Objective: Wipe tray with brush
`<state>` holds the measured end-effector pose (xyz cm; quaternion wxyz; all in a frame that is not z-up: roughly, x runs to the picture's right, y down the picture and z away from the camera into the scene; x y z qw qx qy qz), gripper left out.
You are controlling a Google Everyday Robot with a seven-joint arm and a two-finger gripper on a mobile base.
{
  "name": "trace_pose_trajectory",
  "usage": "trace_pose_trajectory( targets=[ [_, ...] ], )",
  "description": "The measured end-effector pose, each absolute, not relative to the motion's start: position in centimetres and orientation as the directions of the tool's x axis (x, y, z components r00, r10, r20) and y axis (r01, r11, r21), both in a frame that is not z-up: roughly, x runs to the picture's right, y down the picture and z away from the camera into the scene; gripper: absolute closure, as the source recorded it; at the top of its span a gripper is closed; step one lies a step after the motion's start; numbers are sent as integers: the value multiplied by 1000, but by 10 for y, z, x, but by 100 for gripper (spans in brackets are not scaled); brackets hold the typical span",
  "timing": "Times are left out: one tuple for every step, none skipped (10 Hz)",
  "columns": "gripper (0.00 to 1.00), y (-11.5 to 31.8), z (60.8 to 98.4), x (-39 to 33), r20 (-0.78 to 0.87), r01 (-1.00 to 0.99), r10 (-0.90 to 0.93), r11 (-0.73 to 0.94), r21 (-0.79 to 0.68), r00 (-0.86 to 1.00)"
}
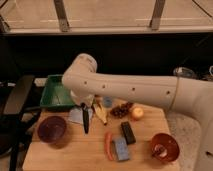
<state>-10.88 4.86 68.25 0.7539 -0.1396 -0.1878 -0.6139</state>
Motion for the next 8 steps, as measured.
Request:
trace_pose_trajectory(
  targets=[
    [100,23,686,-129,451,979,-878,201,40,162],
    [100,12,687,-139,449,978,-879,200,51,157],
    [100,3,689,-143,450,979,-879,197,46,155],
    [100,2,689,-145,450,979,-880,196,50,153],
    [100,2,689,-145,450,979,-880,196,50,154],
    [100,2,689,-144,450,979,-879,198,48,155],
    [100,1,690,-143,450,979,-879,198,47,156],
    [100,2,690,-144,450,979,-880,196,48,154]
  ],
)
